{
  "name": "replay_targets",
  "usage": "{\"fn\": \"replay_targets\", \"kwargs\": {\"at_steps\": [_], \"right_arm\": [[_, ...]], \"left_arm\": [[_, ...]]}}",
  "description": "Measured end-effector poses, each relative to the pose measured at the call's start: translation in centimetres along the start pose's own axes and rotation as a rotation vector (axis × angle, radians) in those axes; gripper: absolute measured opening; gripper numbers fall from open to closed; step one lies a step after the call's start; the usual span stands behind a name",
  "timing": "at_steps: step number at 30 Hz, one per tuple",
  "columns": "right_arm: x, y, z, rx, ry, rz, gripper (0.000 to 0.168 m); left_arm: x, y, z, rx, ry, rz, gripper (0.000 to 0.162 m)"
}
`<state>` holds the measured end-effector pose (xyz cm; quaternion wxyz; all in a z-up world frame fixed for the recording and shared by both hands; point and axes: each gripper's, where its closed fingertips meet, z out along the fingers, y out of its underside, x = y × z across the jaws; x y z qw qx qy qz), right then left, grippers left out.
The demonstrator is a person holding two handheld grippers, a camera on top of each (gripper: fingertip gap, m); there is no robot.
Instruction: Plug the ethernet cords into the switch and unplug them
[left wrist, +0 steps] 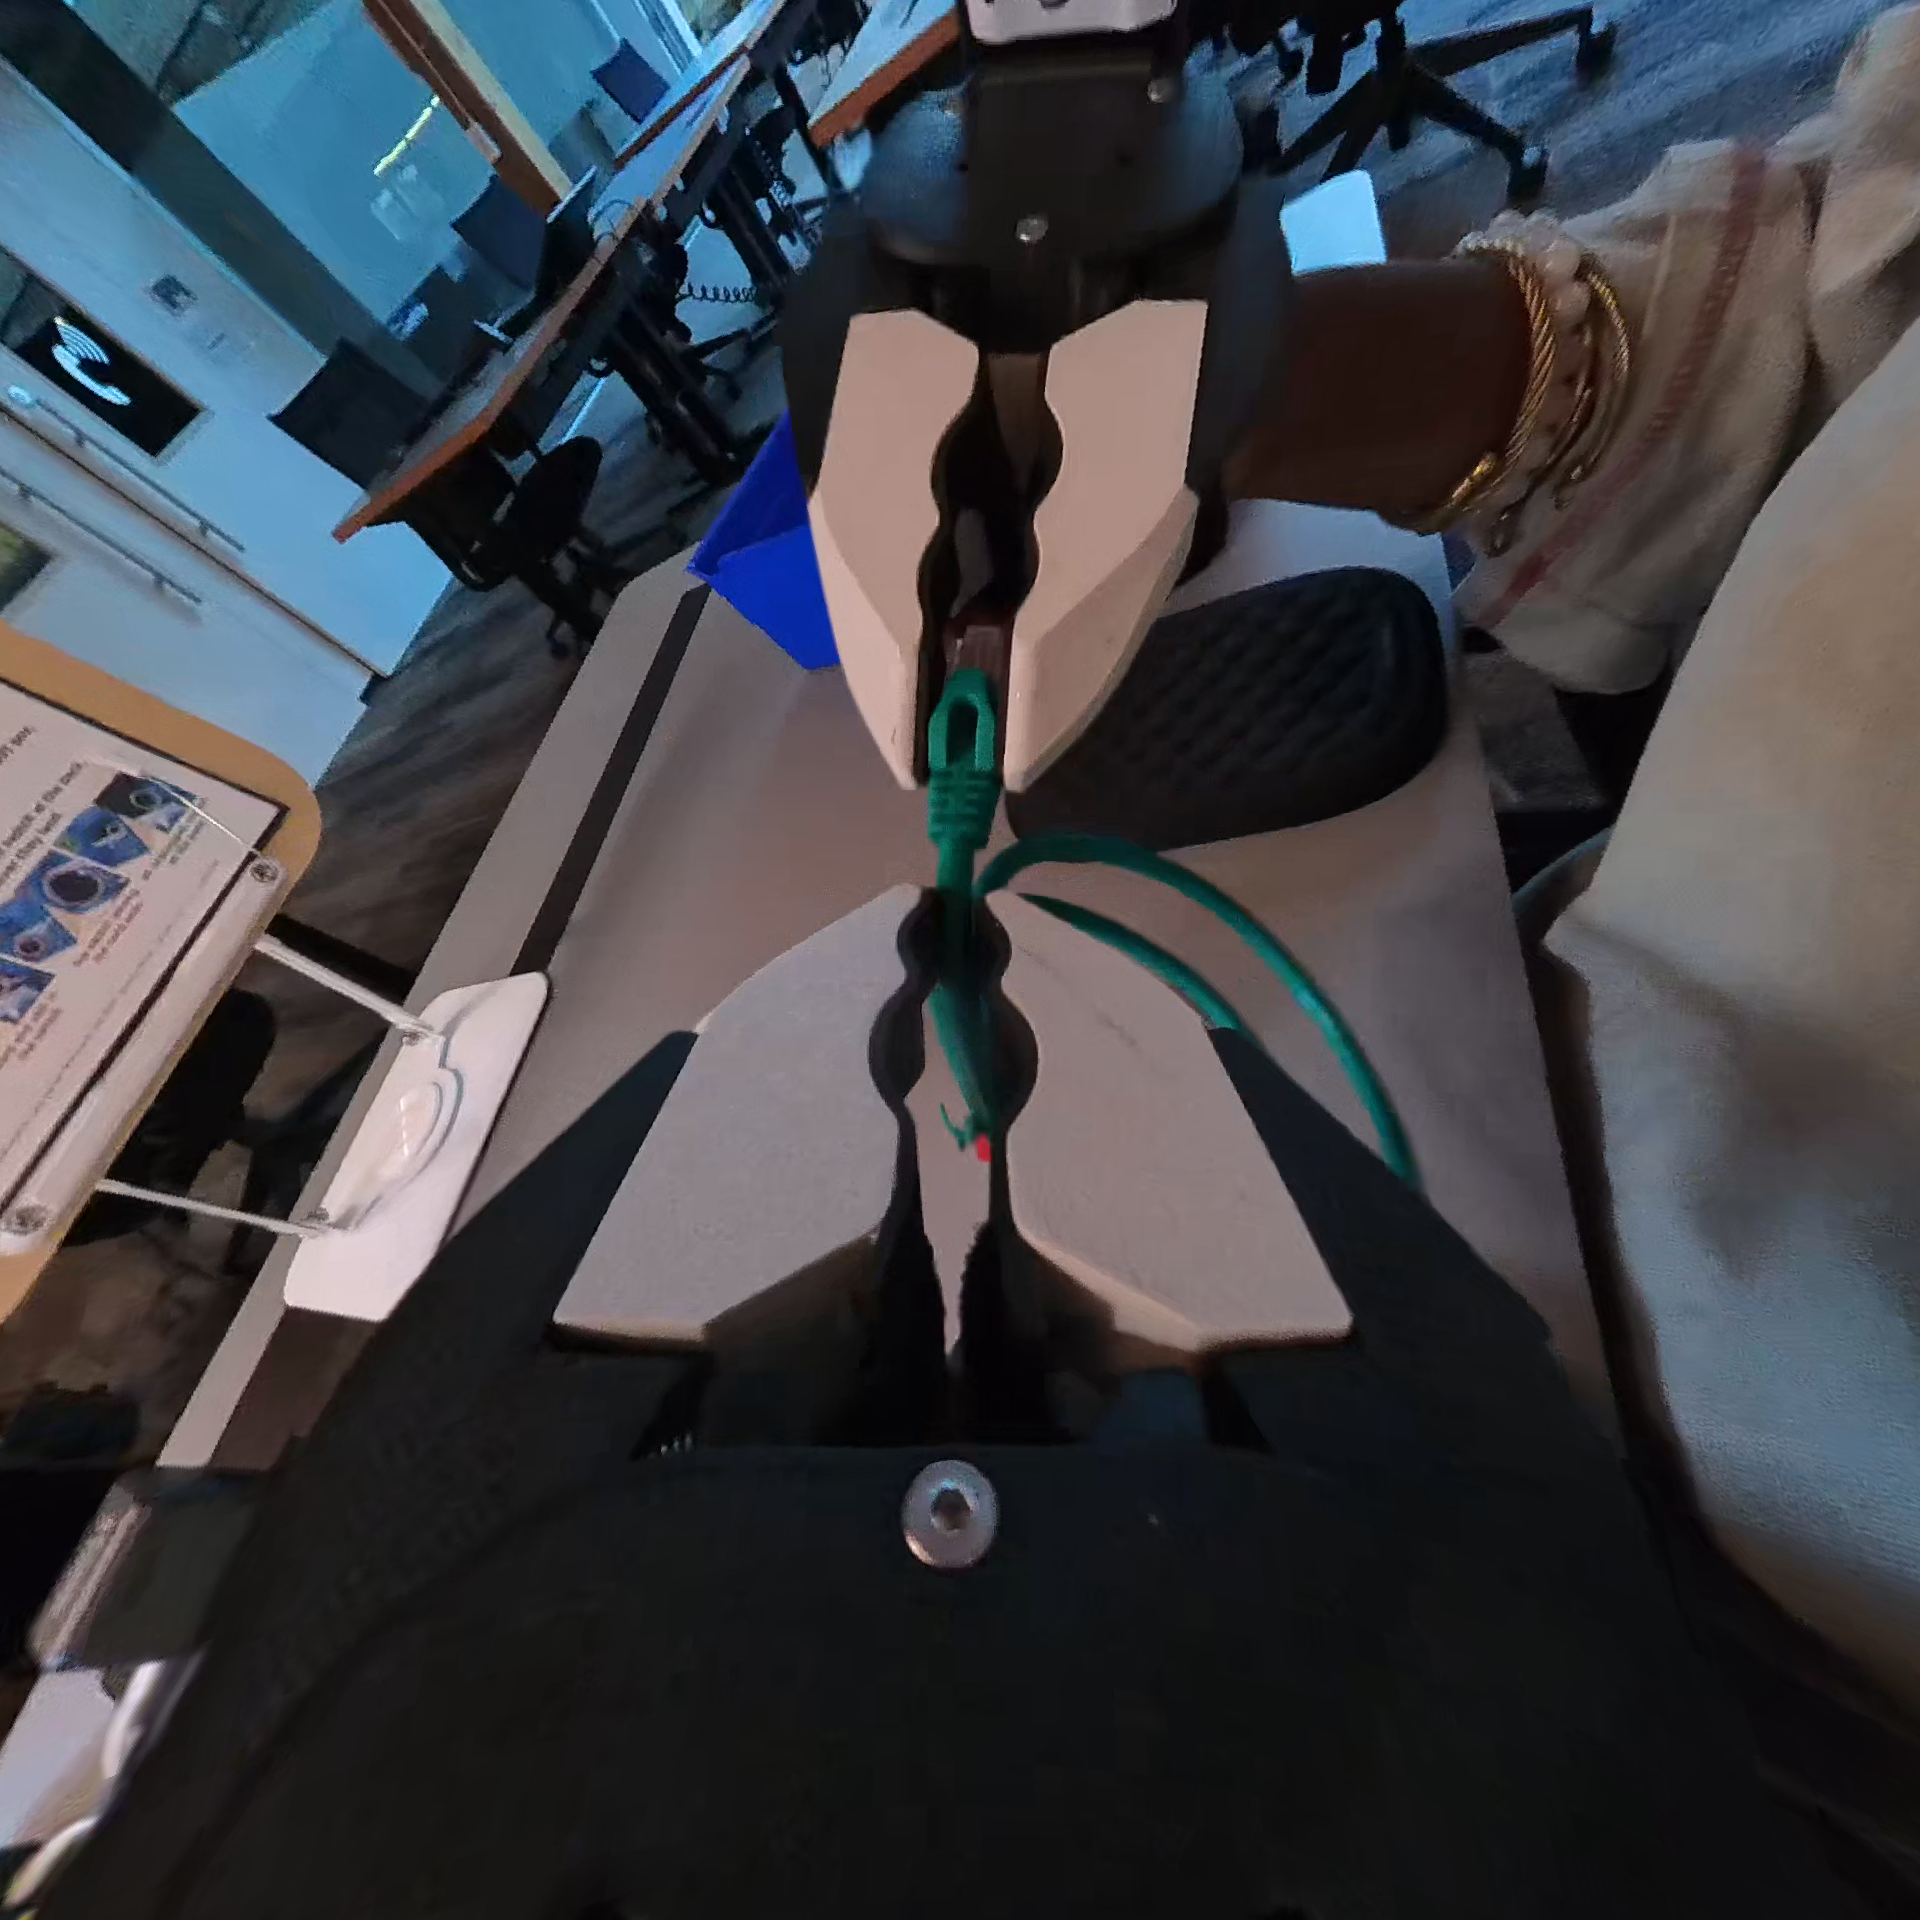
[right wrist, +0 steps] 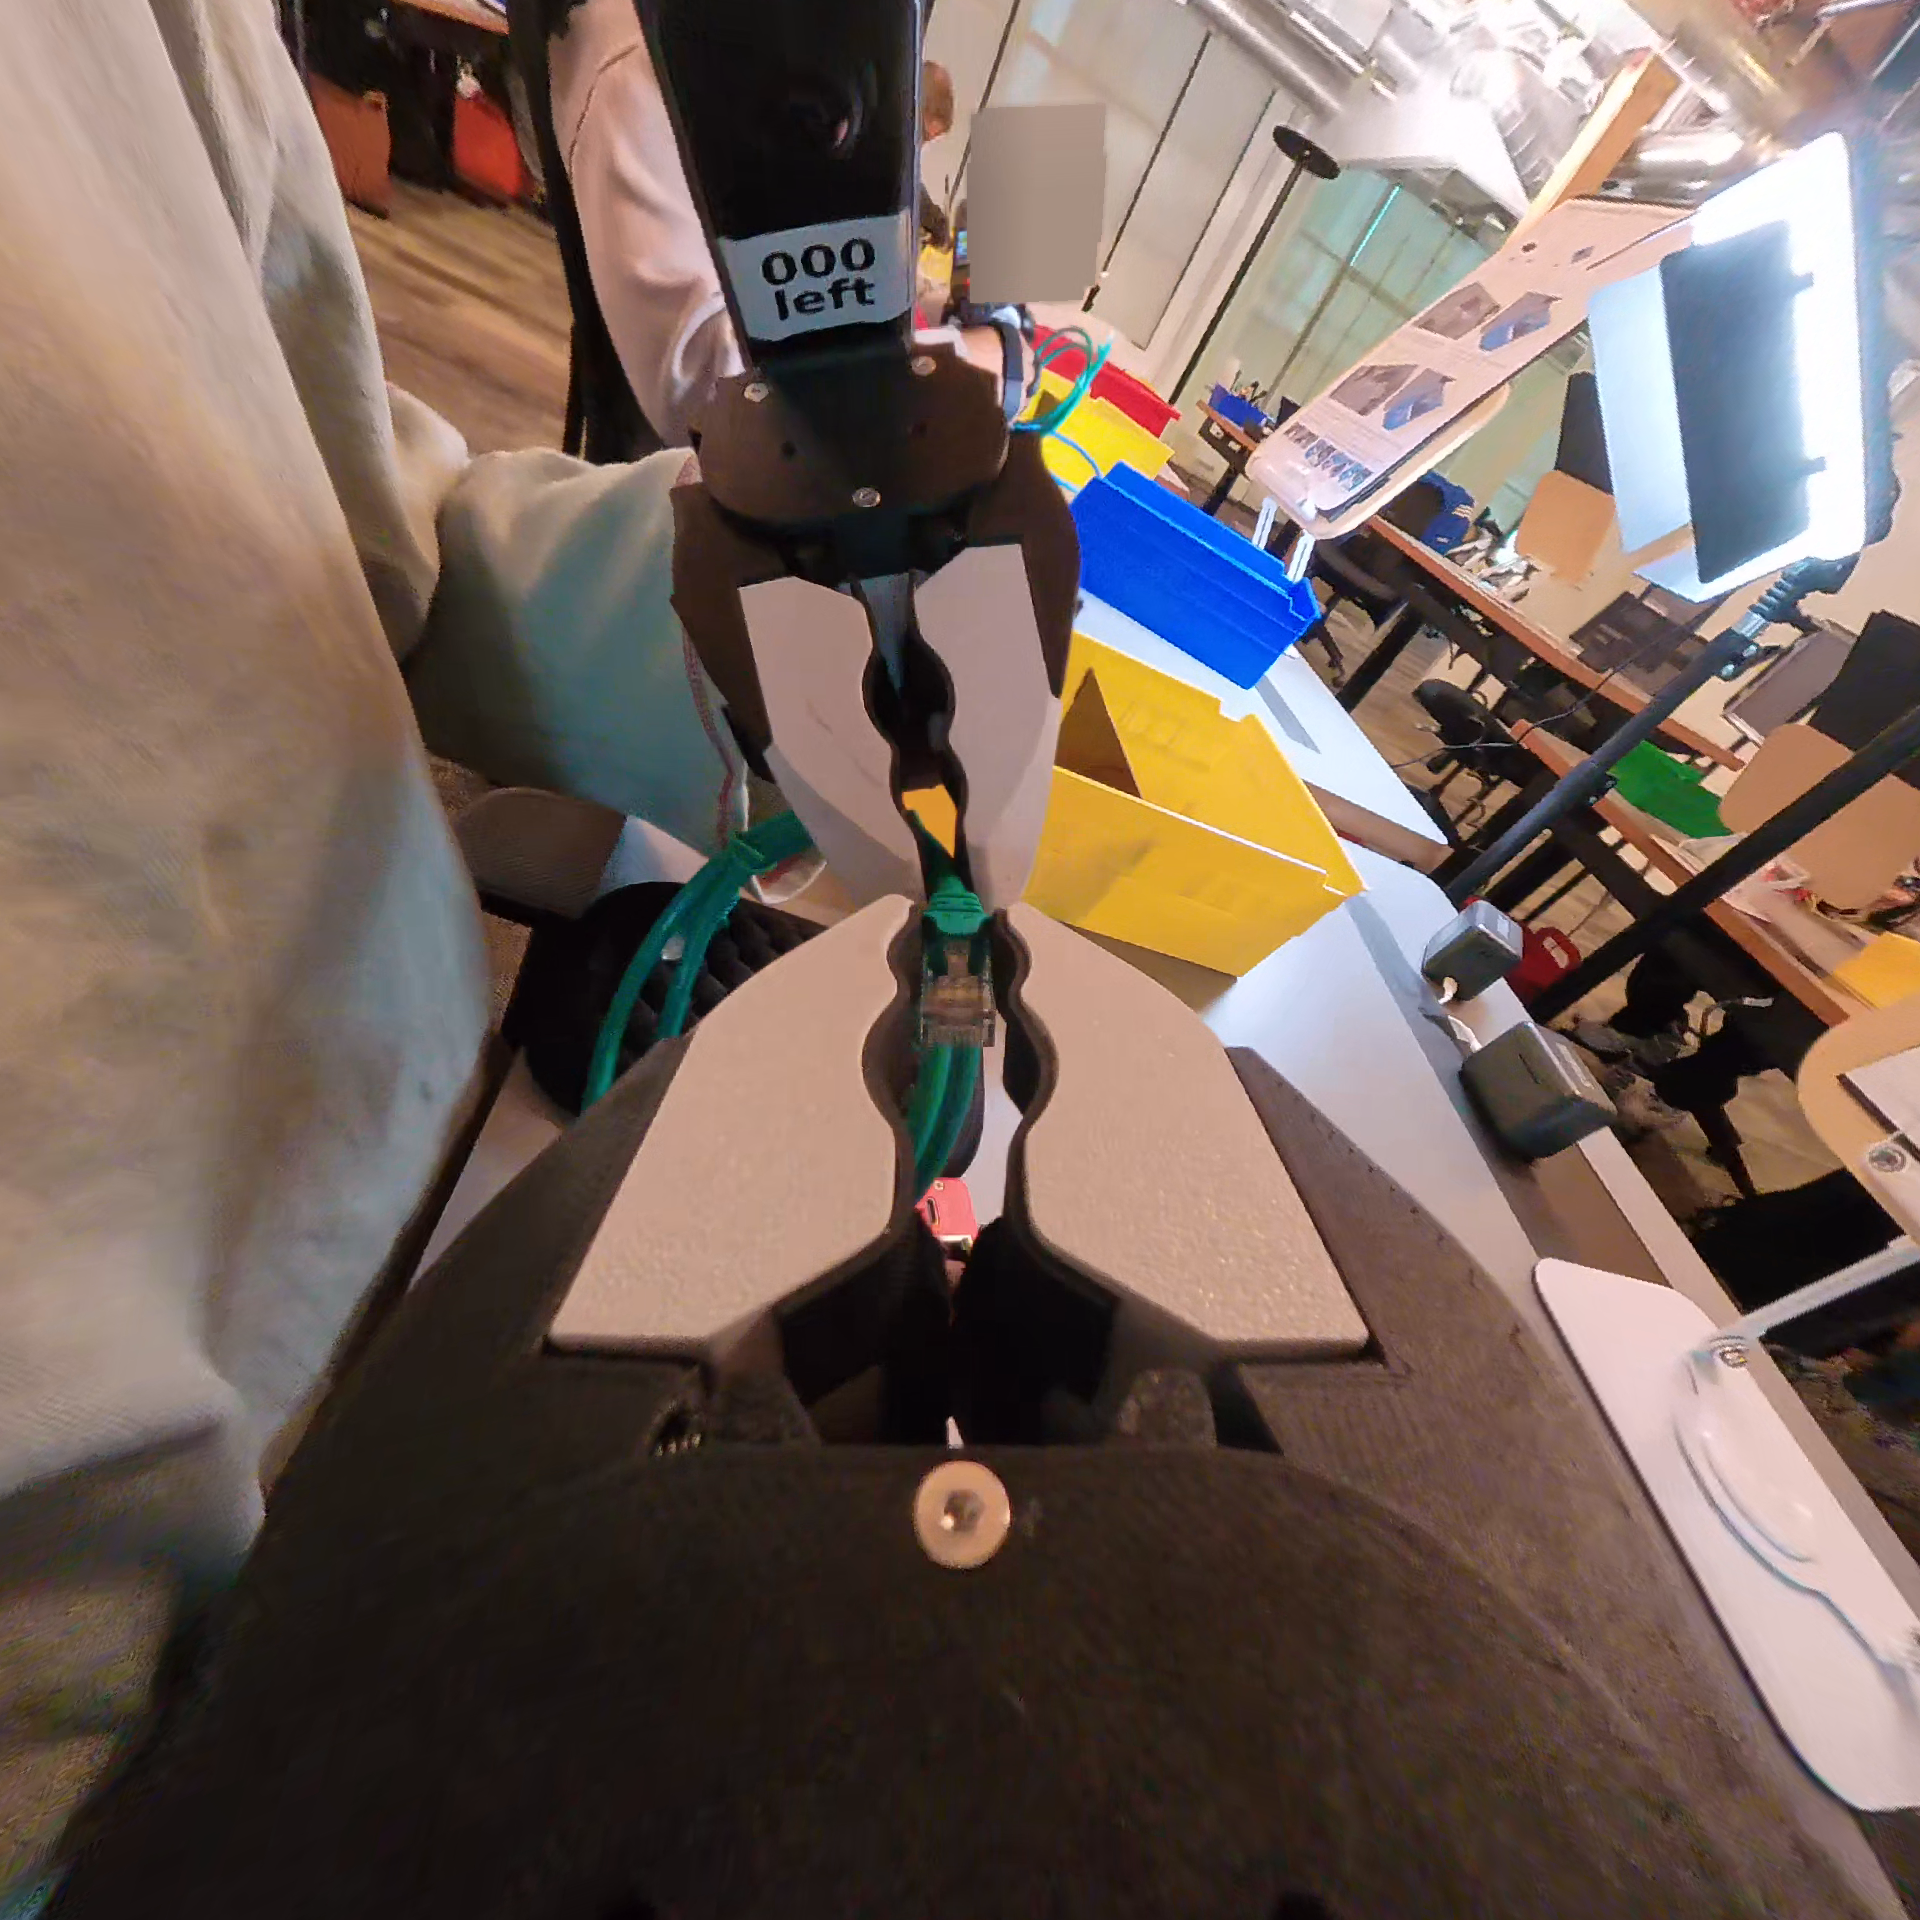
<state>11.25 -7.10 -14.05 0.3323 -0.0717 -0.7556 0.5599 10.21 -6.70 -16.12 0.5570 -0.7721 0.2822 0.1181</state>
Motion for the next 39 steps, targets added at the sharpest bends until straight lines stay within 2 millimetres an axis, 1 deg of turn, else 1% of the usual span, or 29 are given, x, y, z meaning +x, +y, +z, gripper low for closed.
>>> {"fn": "replay_targets", "kwargs": {"at_steps": [5,9,13,14,15,16,17,18,19,20,21,22,23,25,26,27,28,29,30,31,34,36,37,38,39], "right_arm": [[0.1,-0.2,-0.7,0.047,0.006,0.026,0.012],[0.1,-0.2,-0.7,0.045,0.014,0.004,0.012],[0.4,-0.4,-1.3,0.043,0.043,-0.02,0.012],[0.7,-0.3,-1.7,0.035,0.063,-0.023,0.012],[1.6,-0.1,-2.5,0.023,0.116,-0.023,0.012],[2.8,-0.3,-4.0,0.044,0.182,-0.022,0.012],[3.3,-1.0,-5.6,0.112,0.201,-0.005,0.012],[3.1,-1.7,-6.5,0.164,0.177,0.01,0.012],[2.8,-1.7,-6.2,0.142,0.153,-0.001,0.012],[2.3,-1.1,-5.3,0.07,0.129,-0.029,0.012],[1.7,-0.6,-4.3,0.006,0.094,-0.051,0.012],[1.2,-0.5,-3.4,-0.02,0.062,-0.059,0.012],[0.8,-0.6,-2.7,-0.017,0.048,-0.059,0.012],[0.6,-0.7,-1.9,-0.002,0.036,-0.043,0.012],[0.5,-0.8,-1.7,0.007,0.032,-0.035,0.012],[0.4,-0.9,-1.6,0.022,0.027,-0.027,0.012],[0.2,-1.1,-1.5,0.041,0.017,-0.017,0.012],[0.0,-1.2,-1.6,0.058,0.011,-0.007,0.012],[0.1,-1.2,-1.7,0.061,0.018,0.002,0.013],[0.1,-1.2,-1.8,0.07,0.018,0.006,0.012],[-0.3,-1.2,-1.8,0.101,-0.006,0.018,0.012],[-0.4,-1.1,-1.8,0.107,-0.014,0.01,0.013],[-0.4,-1.0,-1.9,0.108,-0.015,0.008,0.018],[-0.4,-0.8,-2.1,0.105,-0.015,0.003,0.018],[-0.4,-0.6,-2.1,0.098,-0.015,-0.003,0.013]], "left_arm": [[0.2,0.1,-1.0,0.053,0.016,-0.119,0.006],[0.1,0.4,-1.2,0.042,-0.011,-0.126,0.006],[-0.3,0.0,-2.3,0.057,-0.039,-0.142,0.006],[-0.5,0.2,-2.8,0.046,-0.052,-0.148,0.005],[-1.1,1.4,-3.6,-0.014,-0.088,-0.15,0.0],[-2.1,3.3,-4.6,-0.096,-0.147,-0.147,0.0],[-2.3,3.8,-5.2,-0.08,-0.148,-0.156,0.0],[-2.2,2.5,-5.4,0.027,-0.121,-0.202,0.0],[-2.3,0.5,-5.5,0.14,-0.104,-0.235,0.001],[-2.5,-1.4,-5.6,0.223,-0.11,-0.22,0.02],[-2.9,-2.7,-5.4,0.258,-0.136,-0.167,0.032],[-3.0,-3.5,-5.0,0.253,-0.149,-0.101,0.04],[-2.8,-4.1,-4.3,0.238,-0.136,-0.057,0.044],[-1.5,-5.2,-2.4,0.251,-0.044,-0.053,0.044],[-0.8,-5.1,-1.3,0.235,0.001,-0.055,0.042],[-0.5,-4.5,-0.4,0.188,0.011,-0.036,0.038],[-0.5,-3.6,0.3,0.132,0.0,0.002,0.03],[-0.5,-2.9,0.7,0.104,-0.008,0.036,0.021],[-0.2,-2.9,0.9,0.118,0.01,0.038,0.012],[0.1,-2.9,0.9,0.136,0.031,0.008,0.008],[0.6,-2.7,0.8,0.147,0.074,-0.063,0.006],[0.6,-2.3,0.8,0.128,0.07,-0.062,0.006],[0.5,-2.0,0.7,0.115,0.065,-0.062,0.006],[0.5,-2.0,0.6,0.116,0.067,-0.066,0.006],[0.5,-2.1,0.5,0.129,0.07,-0.077,0.005]]}}
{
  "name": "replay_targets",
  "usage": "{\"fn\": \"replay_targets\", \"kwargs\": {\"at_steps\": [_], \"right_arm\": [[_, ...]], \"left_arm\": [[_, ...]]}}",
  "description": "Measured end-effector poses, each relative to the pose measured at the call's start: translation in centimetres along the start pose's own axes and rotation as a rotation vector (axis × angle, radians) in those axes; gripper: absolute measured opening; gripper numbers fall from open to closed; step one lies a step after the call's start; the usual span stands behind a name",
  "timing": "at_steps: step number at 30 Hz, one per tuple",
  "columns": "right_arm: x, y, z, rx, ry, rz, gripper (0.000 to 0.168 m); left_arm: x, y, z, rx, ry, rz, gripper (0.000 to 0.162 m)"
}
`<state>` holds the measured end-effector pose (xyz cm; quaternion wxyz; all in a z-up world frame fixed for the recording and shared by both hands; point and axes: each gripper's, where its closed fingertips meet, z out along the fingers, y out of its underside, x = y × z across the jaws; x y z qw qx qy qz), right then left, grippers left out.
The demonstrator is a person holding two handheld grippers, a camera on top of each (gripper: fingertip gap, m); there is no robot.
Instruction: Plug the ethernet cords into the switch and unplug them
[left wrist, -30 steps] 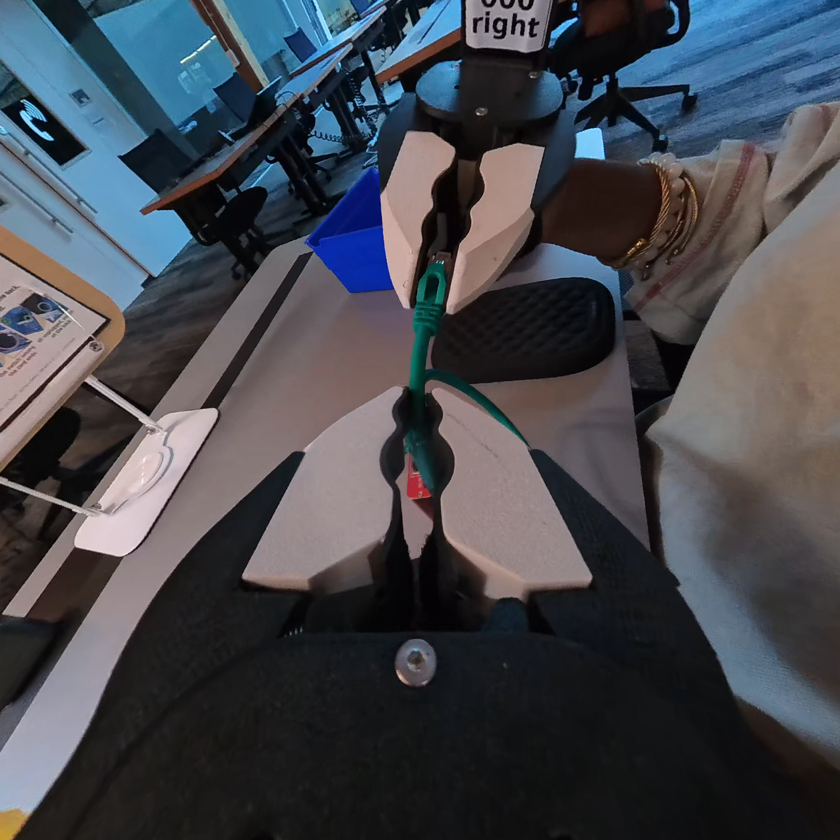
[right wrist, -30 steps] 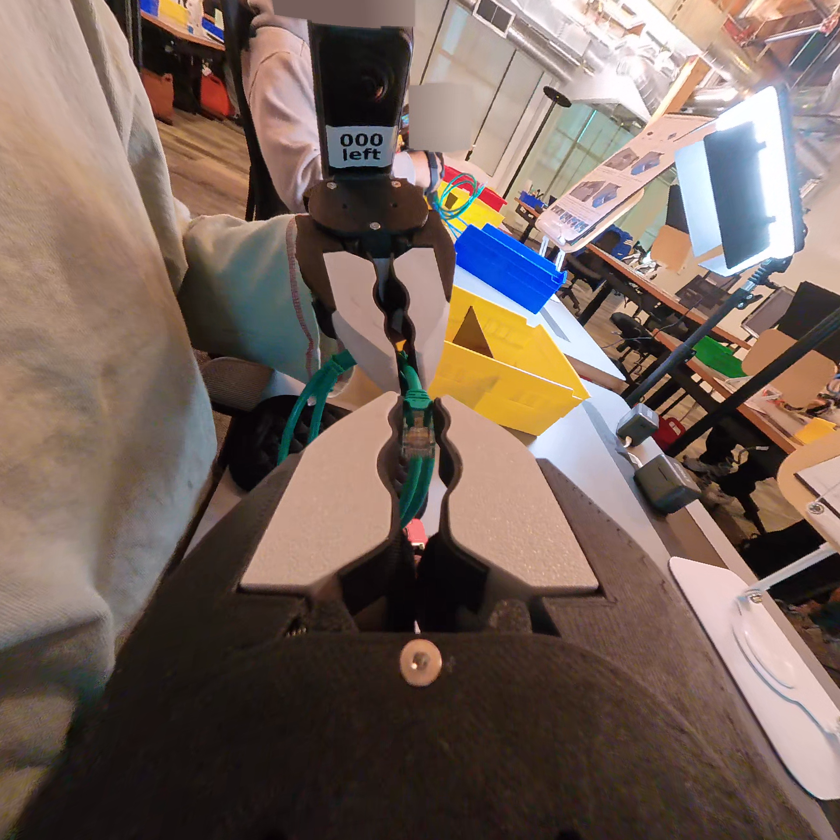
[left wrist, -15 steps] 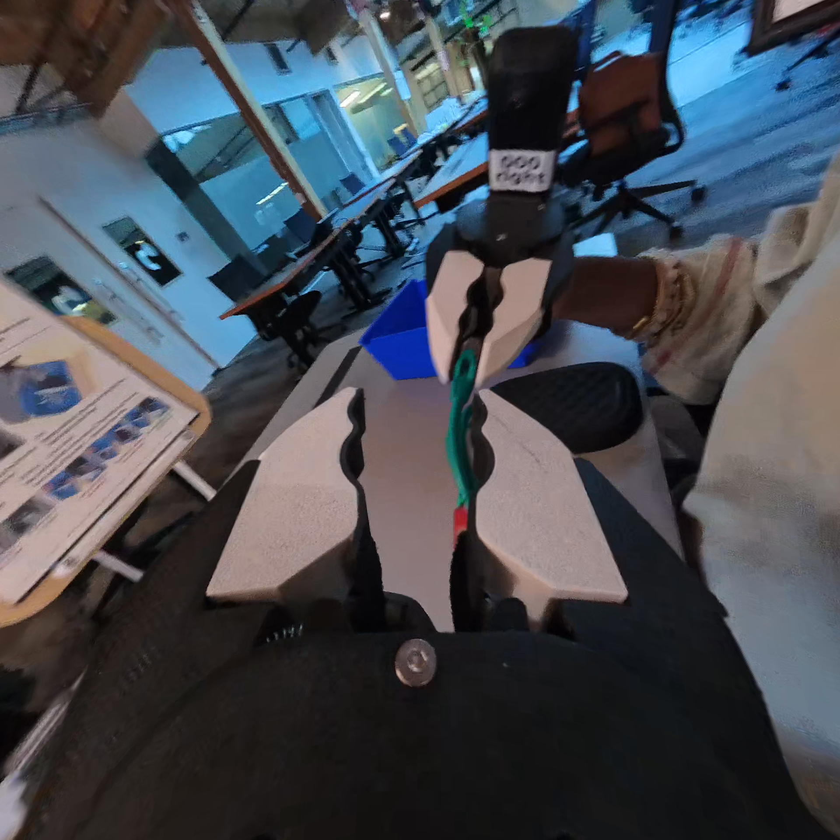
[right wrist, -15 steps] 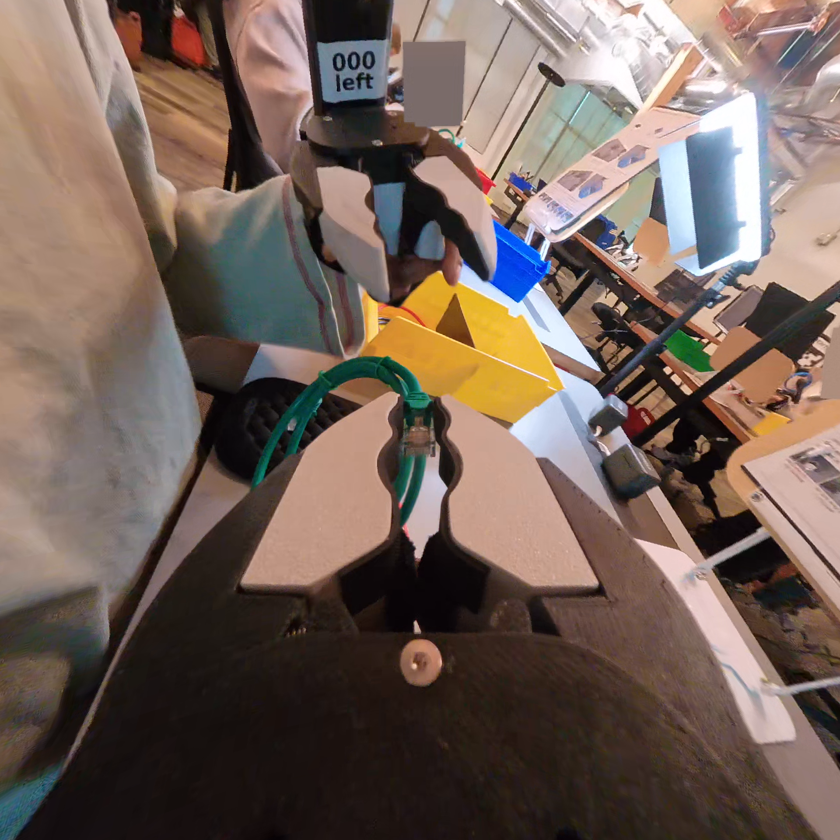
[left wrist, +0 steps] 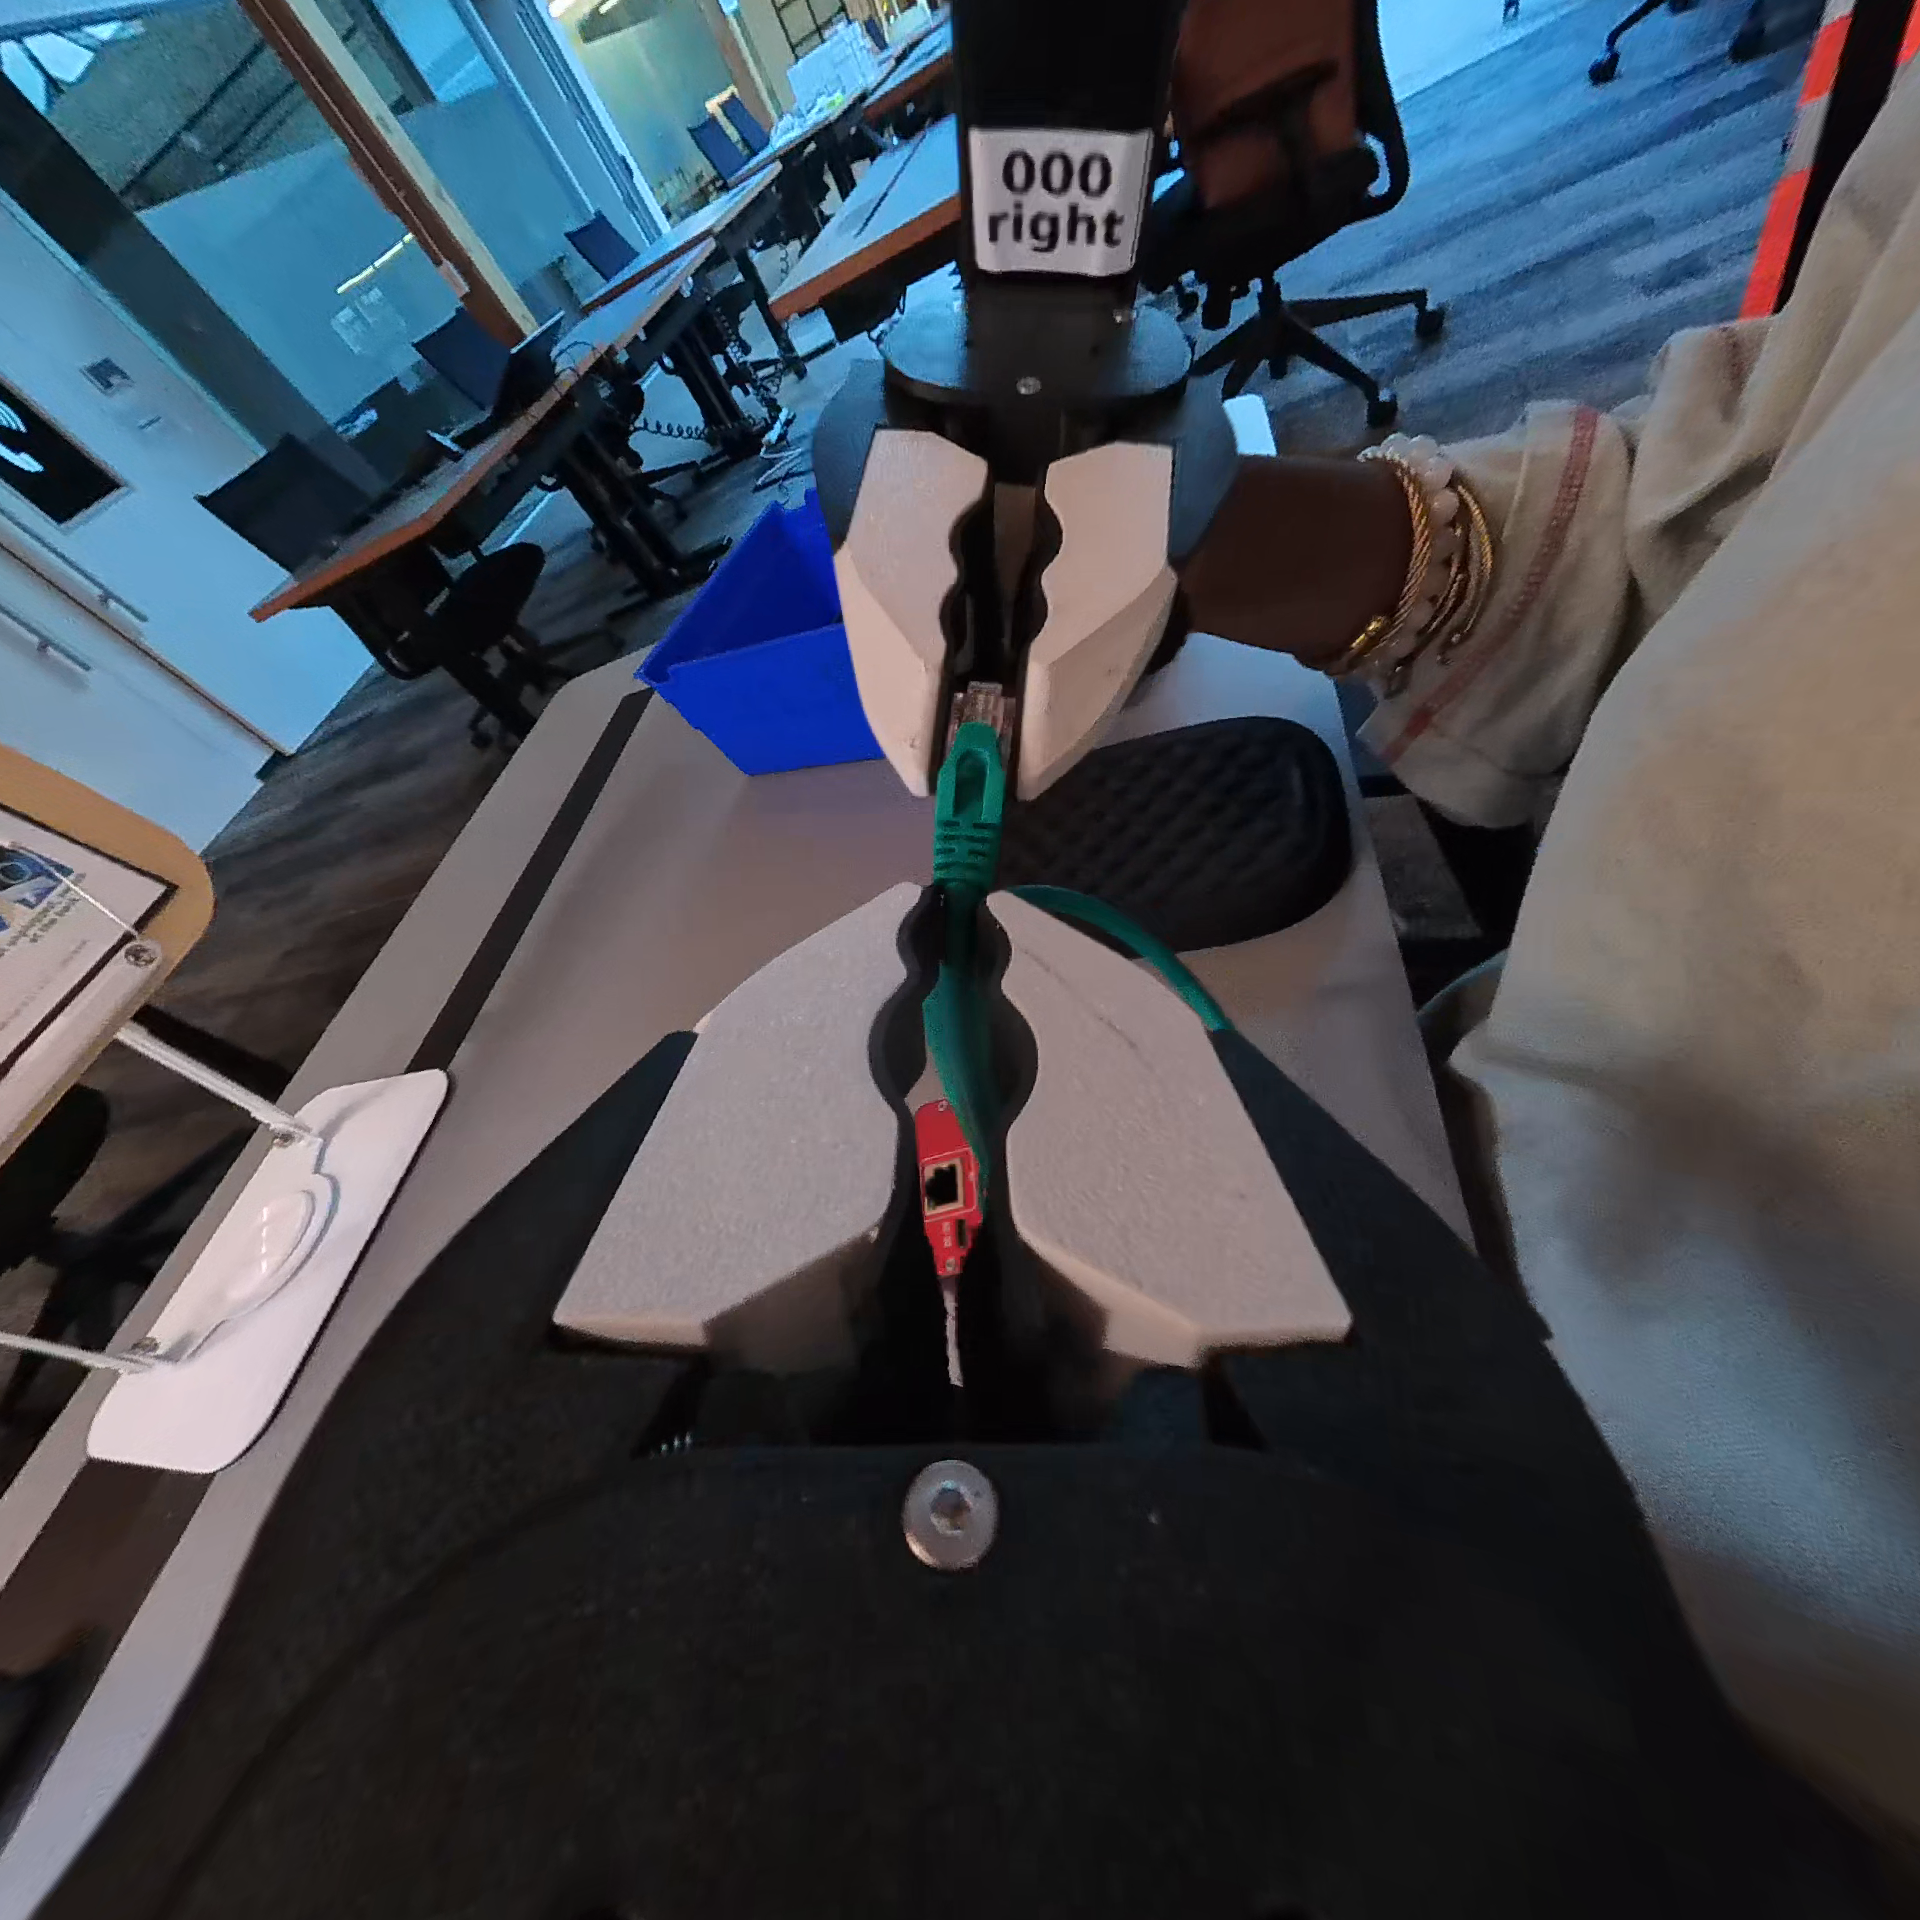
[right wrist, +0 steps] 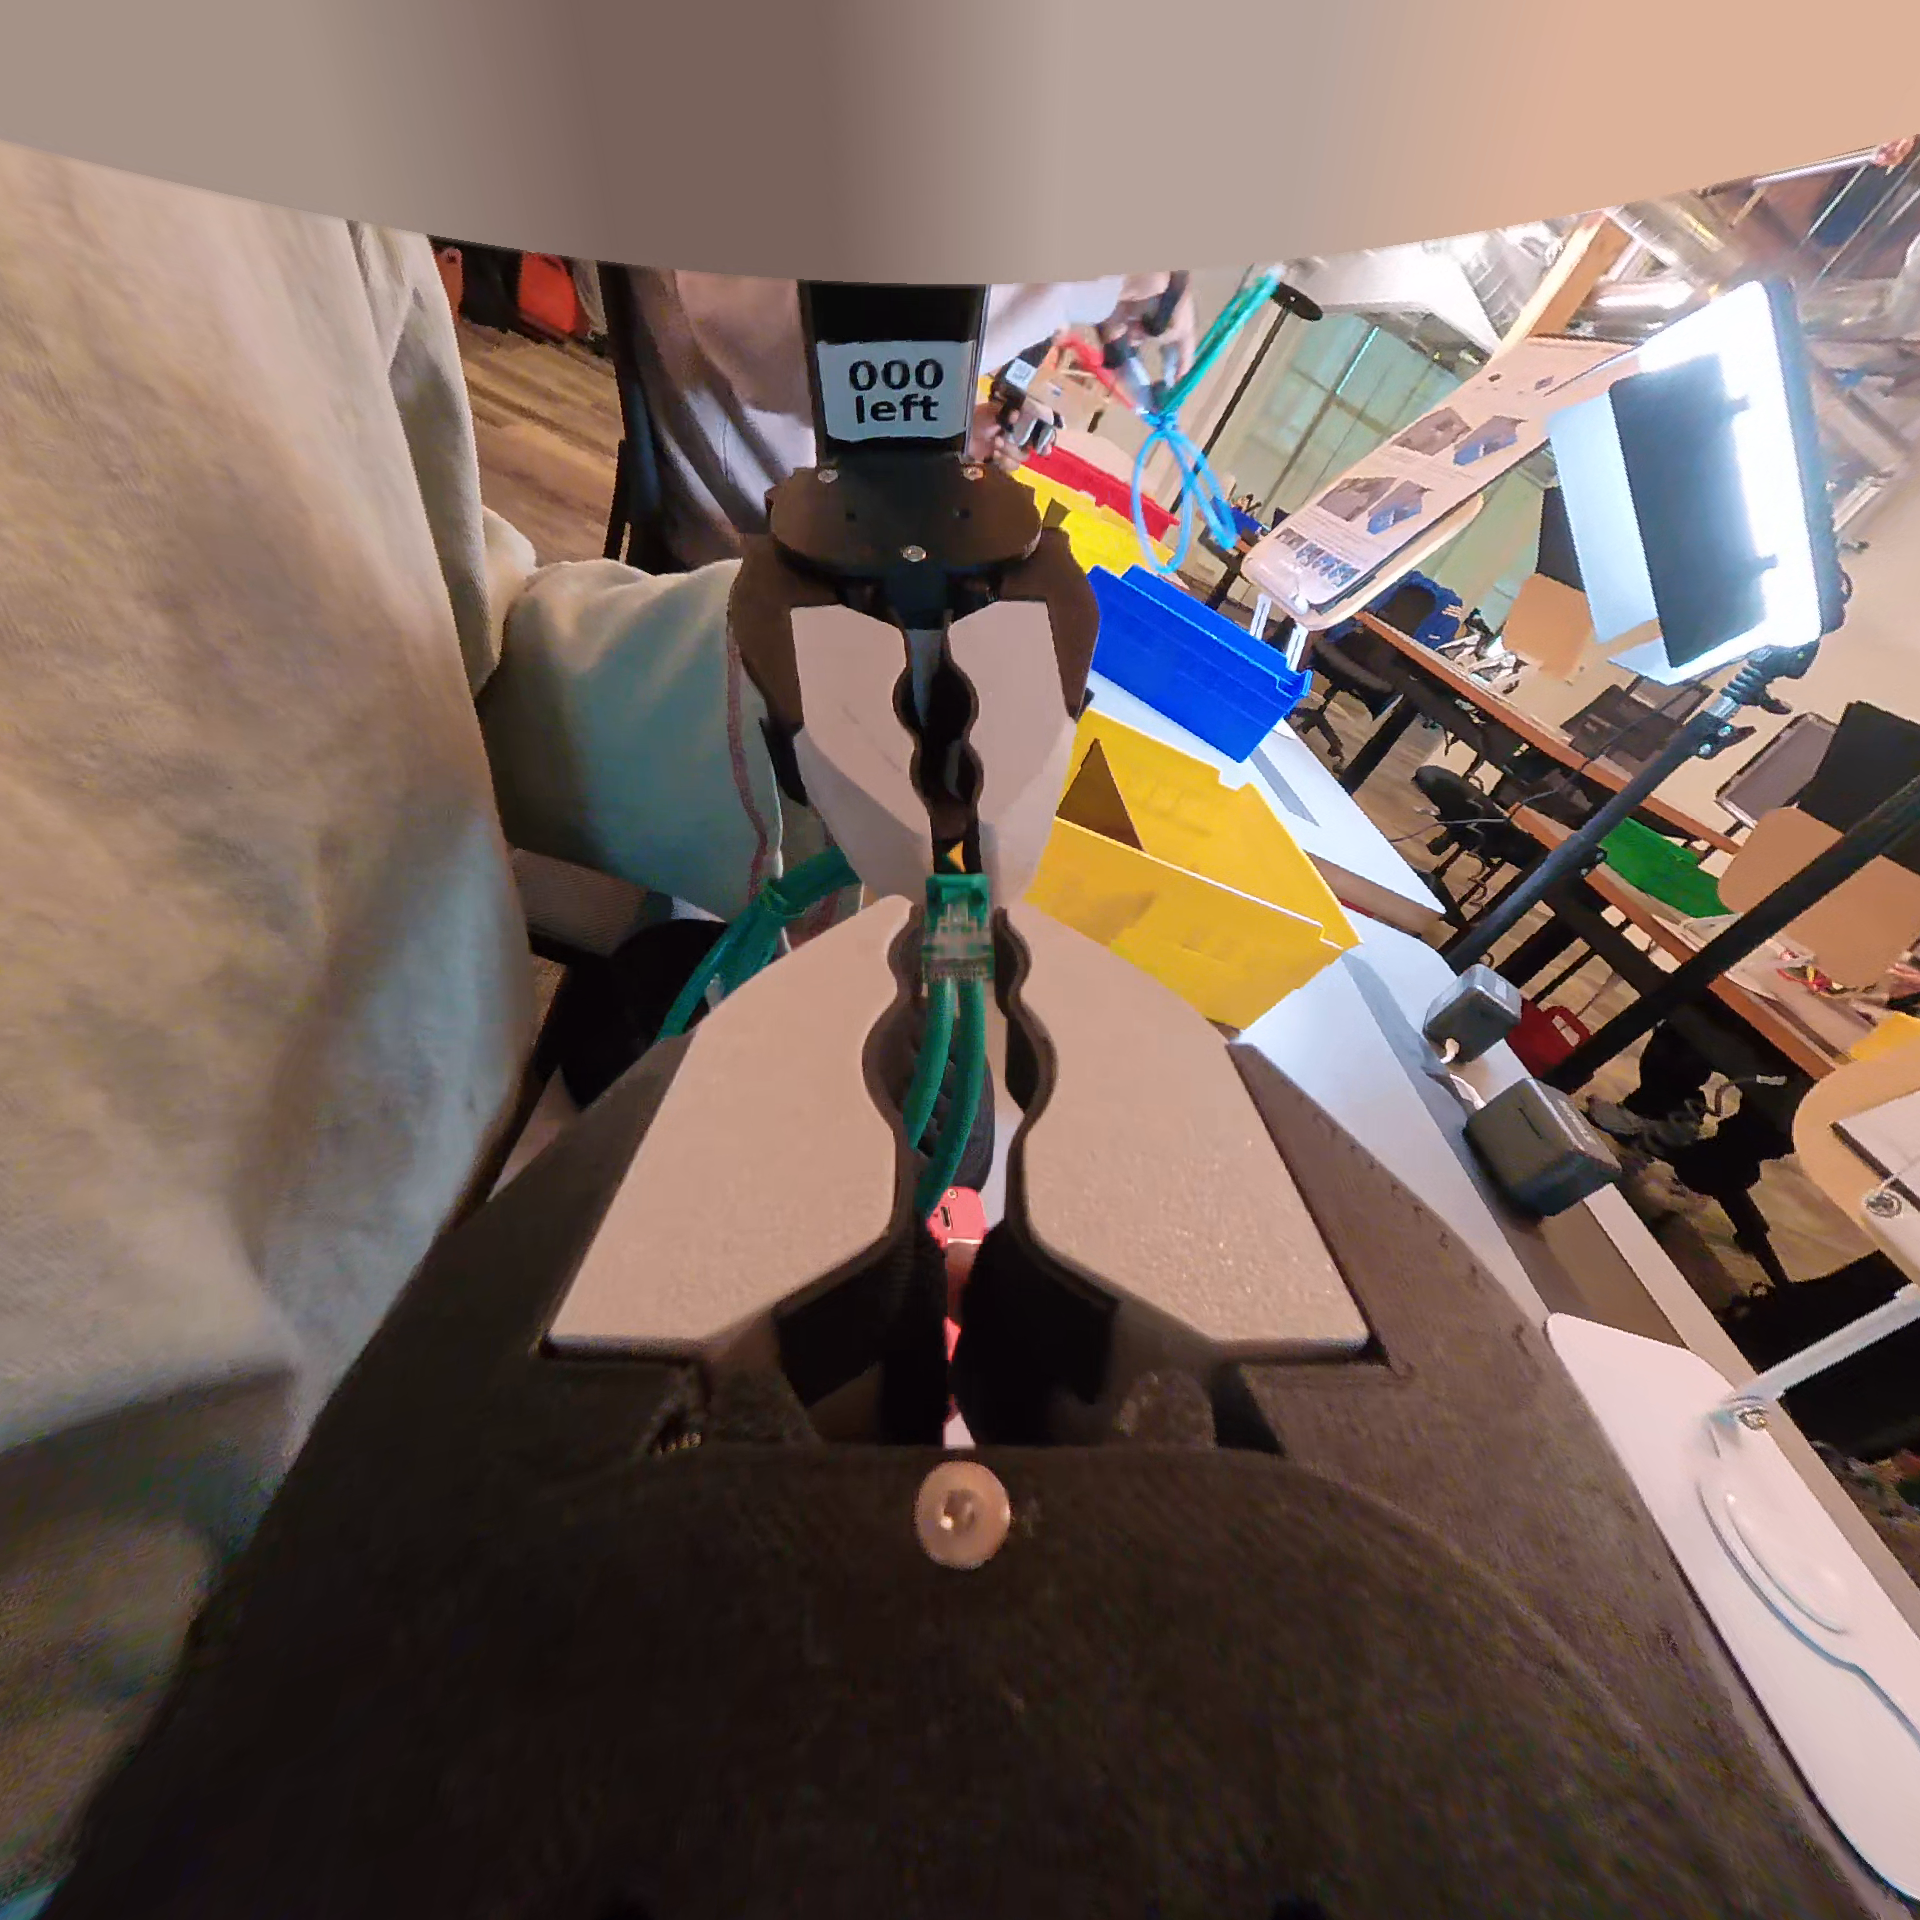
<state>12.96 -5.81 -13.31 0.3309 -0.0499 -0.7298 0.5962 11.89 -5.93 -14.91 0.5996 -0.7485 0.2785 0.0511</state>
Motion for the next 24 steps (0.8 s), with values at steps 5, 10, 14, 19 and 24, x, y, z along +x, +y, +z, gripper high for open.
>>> {"fn": "replay_targets", "kwargs": {"at_steps": [5,10,14,19,24], "right_arm": [[-0.3,-0.4,-0.1,0.045,-0.013,-0.018,0.012],[-0.5,-0.6,0.0,0.179,-0.062,0.073,0.012],[-0.6,-0.6,0.1,0.25,-0.075,0.114,0.012],[-0.7,-0.2,0.6,0.24,-0.08,0.115,0.012],[-0.4,2.0,1.4,0.117,-0.039,0.109,0.027]], "left_arm": [[0.5,-0.4,0.0,0.068,0.017,0.0,0.014],[1.0,-1.1,0.1,0.162,0.05,-0.036,0.014],[1.0,-0.5,0.3,0.165,0.051,-0.088,0.012],[1.0,0.5,0.4,0.113,0.022,-0.09,0.01],[-0.2,2.3,-2.6,-0.08,-0.067,-0.058,0.01]]}}
